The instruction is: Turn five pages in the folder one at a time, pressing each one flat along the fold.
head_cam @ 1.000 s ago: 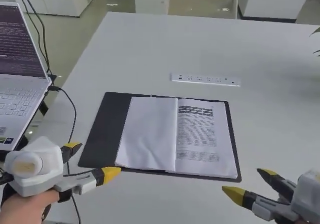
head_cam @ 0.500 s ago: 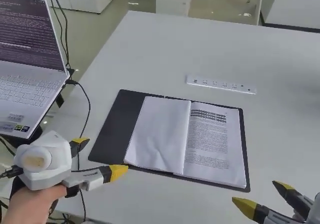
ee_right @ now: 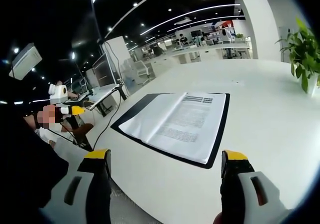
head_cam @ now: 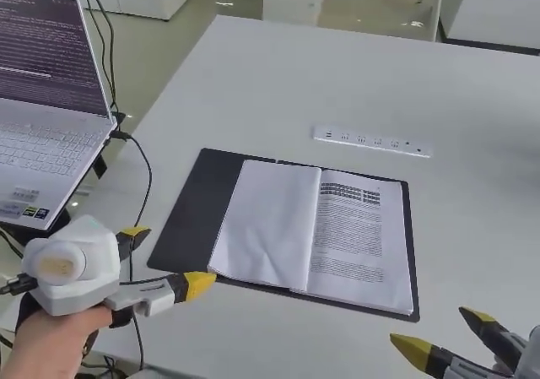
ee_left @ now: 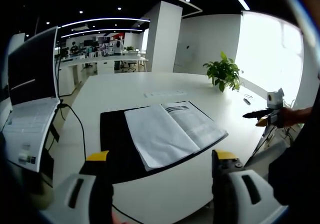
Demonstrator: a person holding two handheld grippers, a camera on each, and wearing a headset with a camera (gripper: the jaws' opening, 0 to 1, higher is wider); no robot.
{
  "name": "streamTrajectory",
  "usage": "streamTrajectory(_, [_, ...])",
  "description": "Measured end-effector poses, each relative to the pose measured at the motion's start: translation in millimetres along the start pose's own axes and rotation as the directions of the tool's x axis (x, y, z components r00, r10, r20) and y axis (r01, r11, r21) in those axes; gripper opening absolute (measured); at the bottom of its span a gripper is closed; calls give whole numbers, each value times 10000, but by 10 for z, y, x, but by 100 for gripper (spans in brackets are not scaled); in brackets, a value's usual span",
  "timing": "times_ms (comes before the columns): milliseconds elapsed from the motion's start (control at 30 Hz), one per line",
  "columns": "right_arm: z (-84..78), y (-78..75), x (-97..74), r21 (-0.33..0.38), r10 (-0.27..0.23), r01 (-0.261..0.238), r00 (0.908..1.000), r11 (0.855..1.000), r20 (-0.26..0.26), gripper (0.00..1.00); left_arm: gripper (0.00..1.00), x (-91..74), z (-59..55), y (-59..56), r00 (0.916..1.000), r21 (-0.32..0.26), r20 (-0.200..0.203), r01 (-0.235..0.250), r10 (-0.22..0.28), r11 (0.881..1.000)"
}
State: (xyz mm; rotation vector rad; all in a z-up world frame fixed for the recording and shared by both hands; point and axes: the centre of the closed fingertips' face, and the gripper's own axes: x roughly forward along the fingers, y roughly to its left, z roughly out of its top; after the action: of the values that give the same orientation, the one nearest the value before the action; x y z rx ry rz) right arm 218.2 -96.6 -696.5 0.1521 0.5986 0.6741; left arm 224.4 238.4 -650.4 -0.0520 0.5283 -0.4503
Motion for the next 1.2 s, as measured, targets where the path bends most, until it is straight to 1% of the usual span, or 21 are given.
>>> streamTrajectory(333, [-22,-35,-38,171,-213,212,9997,9996,113,90,82,22,24,-12,10000,49,24,86,-86,10000])
streamTrajectory(433, [-12,-48,-57,362,-262,253,9994,9990,236,89,82,30,32,-15,9999,58,54,103,-103,9999])
streamTrajectory(500, [1,-45,-71,352,-290,279,9991,9990,304,90,82,39,24,-18,9999,71,39,120,-121,9999])
streamTrajectory(700, [-11,-77,-89,349,-391,381,9989,9987,276,89,82,56,22,-44,9998,49,76,164,-164,9999])
streamTrajectory(933, [-47,-56,-98,353,-404,399,9991,9986,158,89,82,78,27,-83,9997,26,97,236,-236,9997])
streamTrajectory(1200, [-53,-83,-119,498,-509,498,9984,9975,227,88,82,99,22,-112,9995,30,72,319,-319,9995])
